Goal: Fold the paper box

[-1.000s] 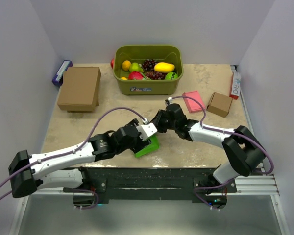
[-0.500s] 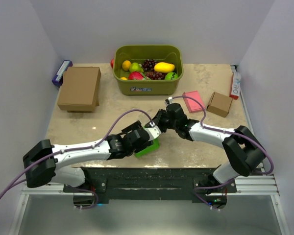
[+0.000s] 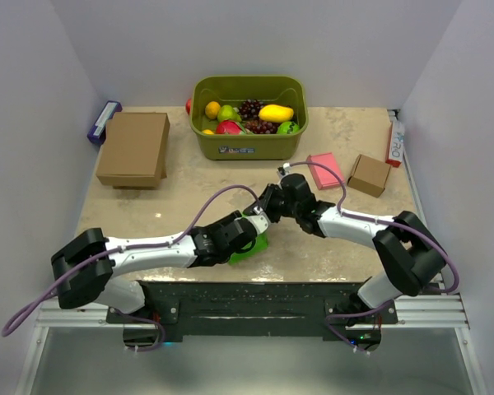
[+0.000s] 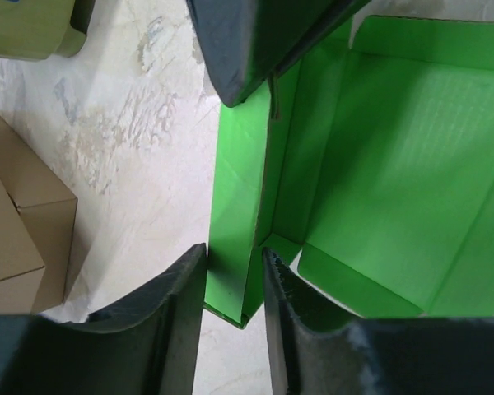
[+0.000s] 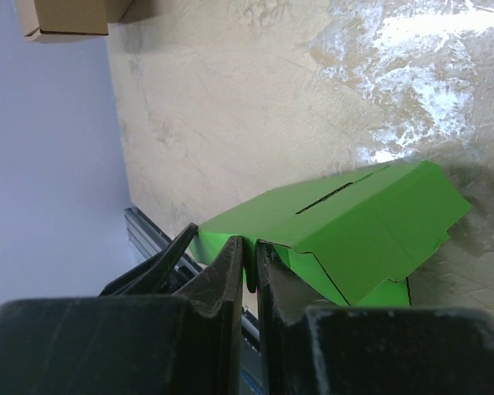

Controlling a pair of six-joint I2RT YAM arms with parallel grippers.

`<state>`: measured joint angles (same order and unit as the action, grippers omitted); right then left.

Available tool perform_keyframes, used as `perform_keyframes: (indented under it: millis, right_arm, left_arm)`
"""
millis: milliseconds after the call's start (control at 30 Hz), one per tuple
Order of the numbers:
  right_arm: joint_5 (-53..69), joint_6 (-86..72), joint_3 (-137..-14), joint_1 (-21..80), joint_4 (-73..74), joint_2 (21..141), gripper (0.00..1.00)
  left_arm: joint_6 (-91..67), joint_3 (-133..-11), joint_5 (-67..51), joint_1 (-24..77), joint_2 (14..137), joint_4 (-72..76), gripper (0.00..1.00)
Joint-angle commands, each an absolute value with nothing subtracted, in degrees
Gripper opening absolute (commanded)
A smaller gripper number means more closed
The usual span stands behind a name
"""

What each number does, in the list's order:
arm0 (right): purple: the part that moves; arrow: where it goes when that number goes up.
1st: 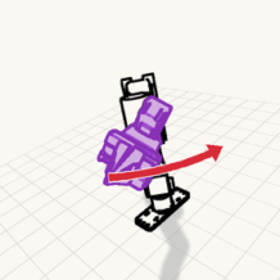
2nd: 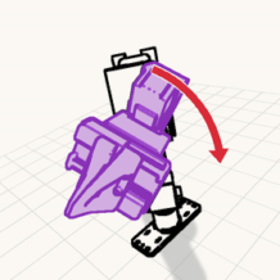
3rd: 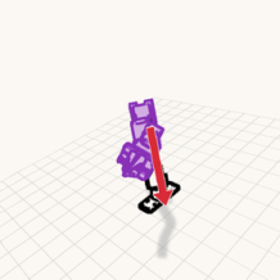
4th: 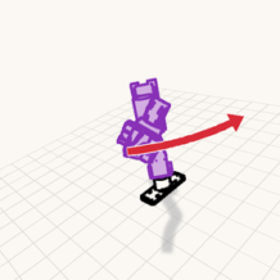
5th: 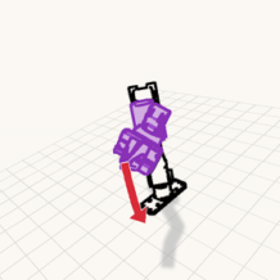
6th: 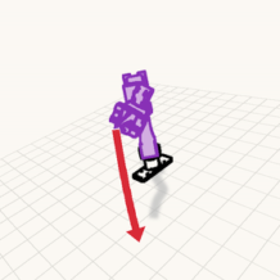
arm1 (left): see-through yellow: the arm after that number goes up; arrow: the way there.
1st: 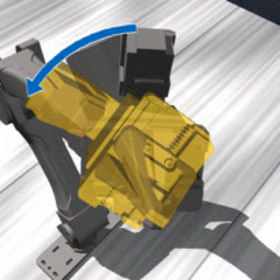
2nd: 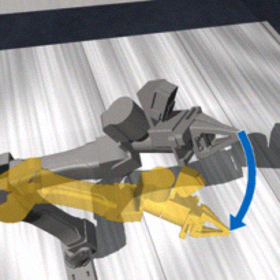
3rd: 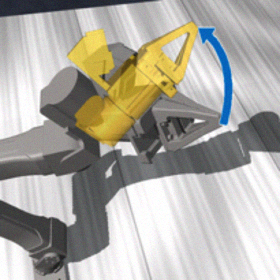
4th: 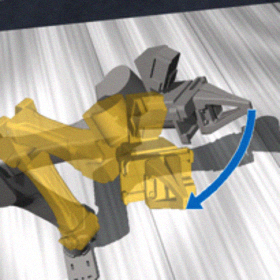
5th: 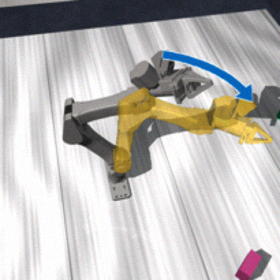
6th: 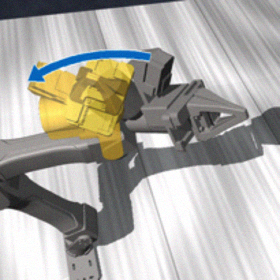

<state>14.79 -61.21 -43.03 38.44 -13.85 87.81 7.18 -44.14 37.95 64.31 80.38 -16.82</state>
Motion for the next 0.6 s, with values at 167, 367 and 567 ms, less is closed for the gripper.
perform_keyframes:
  millis: [167, 367, 567]
  right_arm:
    - [15.12, -59.59, -41.13, 37.09, -13.28, 86.57, 0.19]
    - [12.31, -56.69, -39.55, 37.00, -10.47, 82.98, 0.44]
    - [3.90, -49.41, -39.46, 37.00, -2.57, 72.70, 0.62]
  left_arm:
    - [6.24, -44.38, 39.02, 64.51, 83.23, -16.61, 0.13]
    - [5.36, -45.17, 37.71, 64.07, 84.11, -17.93, 0.05]
    - [4.49, -45.79, 36.74, 63.72, 84.02, -19.42, 0.00]
